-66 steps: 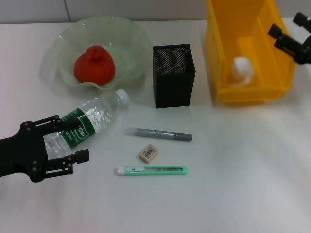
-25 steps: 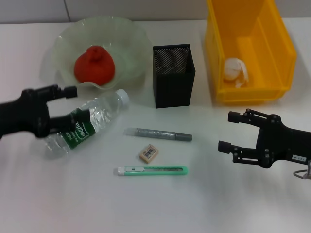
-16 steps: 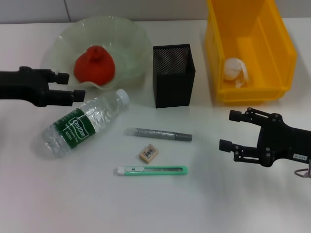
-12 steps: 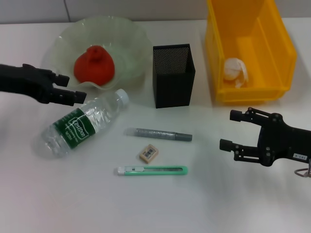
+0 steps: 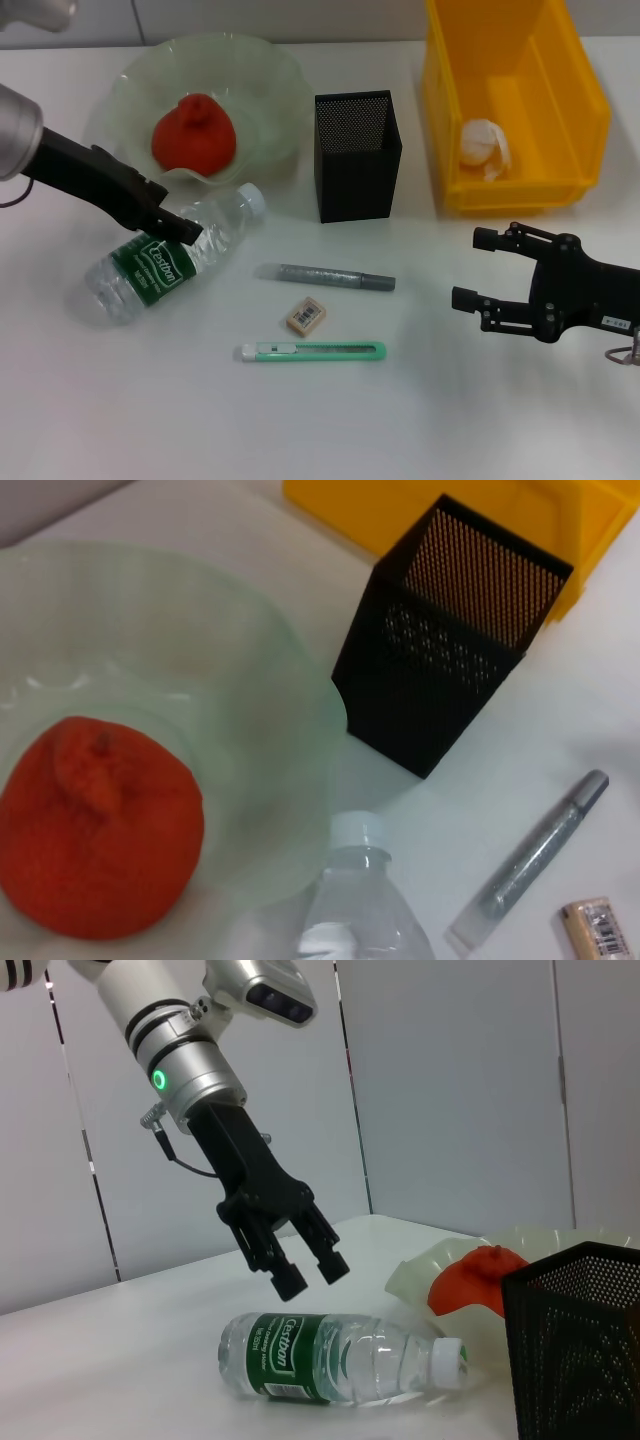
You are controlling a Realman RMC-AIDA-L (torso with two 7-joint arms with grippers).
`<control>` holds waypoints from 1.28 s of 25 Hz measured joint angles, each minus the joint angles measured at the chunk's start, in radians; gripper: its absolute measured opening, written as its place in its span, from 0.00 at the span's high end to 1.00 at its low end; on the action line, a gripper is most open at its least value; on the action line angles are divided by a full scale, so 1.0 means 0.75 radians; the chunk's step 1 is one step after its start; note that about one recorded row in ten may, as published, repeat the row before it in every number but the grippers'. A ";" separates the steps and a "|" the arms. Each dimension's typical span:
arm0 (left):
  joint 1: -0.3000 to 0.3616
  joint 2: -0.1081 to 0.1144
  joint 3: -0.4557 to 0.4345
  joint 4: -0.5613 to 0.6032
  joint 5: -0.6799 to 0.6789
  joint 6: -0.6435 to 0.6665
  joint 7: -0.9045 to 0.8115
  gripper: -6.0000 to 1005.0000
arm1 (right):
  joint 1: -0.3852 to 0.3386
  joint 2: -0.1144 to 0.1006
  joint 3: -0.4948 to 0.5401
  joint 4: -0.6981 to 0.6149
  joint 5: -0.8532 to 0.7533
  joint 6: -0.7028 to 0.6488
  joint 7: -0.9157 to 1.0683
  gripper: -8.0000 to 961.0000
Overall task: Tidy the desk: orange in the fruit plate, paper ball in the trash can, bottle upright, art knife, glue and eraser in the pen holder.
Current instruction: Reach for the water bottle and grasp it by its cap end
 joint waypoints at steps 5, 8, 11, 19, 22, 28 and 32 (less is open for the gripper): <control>-0.005 -0.001 0.098 -0.002 0.006 -0.053 -0.037 0.23 | 0.000 0.000 0.001 0.000 0.000 0.000 0.000 0.14; -0.004 -0.002 0.142 -0.014 0.008 -0.092 -0.040 0.24 | 0.000 0.000 0.003 0.000 0.000 0.000 0.000 0.14; -0.004 -0.002 0.174 -0.036 0.010 -0.127 -0.046 0.24 | 0.000 0.000 0.005 0.000 0.000 0.000 0.000 0.14; -0.005 -0.003 0.239 -0.090 0.039 -0.211 -0.045 0.25 | 0.000 0.000 0.008 0.000 0.000 0.000 0.000 0.14; -0.007 -0.003 0.261 -0.101 0.033 -0.216 -0.043 0.25 | 0.000 0.000 0.010 0.000 0.000 0.000 0.000 0.14; -0.005 -0.007 0.320 -0.106 -0.013 -0.218 -0.035 0.26 | 0.000 0.000 0.011 0.000 0.000 0.000 0.000 0.14; -0.005 -0.007 0.325 -0.106 -0.065 -0.225 -0.020 0.26 | 0.000 0.000 0.010 0.000 0.000 0.000 0.000 0.14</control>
